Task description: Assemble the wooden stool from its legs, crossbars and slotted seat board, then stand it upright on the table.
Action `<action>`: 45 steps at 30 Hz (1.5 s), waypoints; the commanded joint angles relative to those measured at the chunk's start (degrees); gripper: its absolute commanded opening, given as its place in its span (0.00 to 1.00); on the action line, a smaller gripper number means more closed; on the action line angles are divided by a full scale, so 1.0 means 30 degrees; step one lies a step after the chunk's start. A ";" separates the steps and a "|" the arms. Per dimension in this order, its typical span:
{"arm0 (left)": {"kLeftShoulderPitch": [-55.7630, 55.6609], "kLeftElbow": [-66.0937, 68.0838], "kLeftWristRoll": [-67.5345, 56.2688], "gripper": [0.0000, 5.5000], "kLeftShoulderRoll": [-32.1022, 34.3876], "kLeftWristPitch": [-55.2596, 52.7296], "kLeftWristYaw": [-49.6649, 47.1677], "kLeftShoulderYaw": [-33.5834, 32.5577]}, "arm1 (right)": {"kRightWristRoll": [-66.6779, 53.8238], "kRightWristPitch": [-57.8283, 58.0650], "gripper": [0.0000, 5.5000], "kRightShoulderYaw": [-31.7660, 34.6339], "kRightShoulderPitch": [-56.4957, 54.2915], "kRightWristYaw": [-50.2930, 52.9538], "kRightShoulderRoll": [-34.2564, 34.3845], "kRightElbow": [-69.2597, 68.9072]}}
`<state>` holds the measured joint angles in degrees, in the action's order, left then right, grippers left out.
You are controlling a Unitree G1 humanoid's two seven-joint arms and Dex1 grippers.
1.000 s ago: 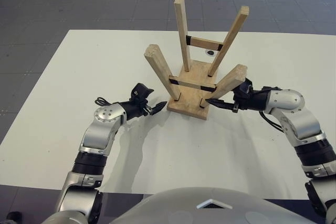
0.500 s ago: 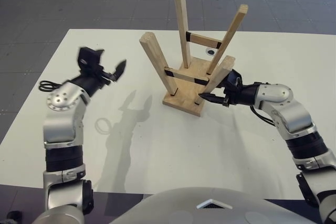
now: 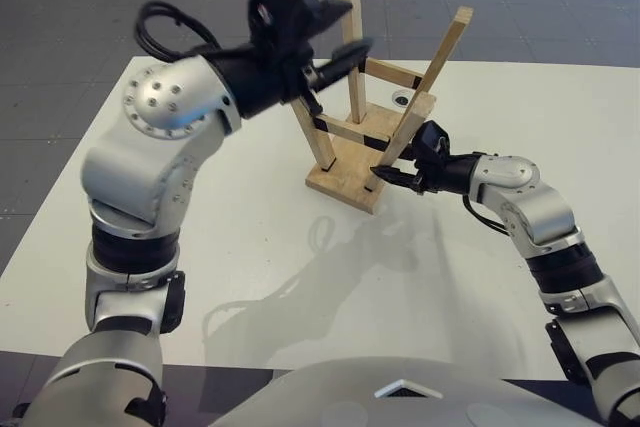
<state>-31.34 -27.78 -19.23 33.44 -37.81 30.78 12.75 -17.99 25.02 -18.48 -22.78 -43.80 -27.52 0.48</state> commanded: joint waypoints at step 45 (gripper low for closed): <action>0.1596 0.6631 1.2056 0.11 -0.2130 1.7326 -0.3368 -0.0097 | 0.1439 0.2293 0.37 -0.1260 0.2860 0.0536 -0.0743 0.0657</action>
<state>-25.48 -3.96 23.18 28.08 12.53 23.01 19.29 -17.24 24.55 -18.31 -19.96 -41.29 -27.71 -3.28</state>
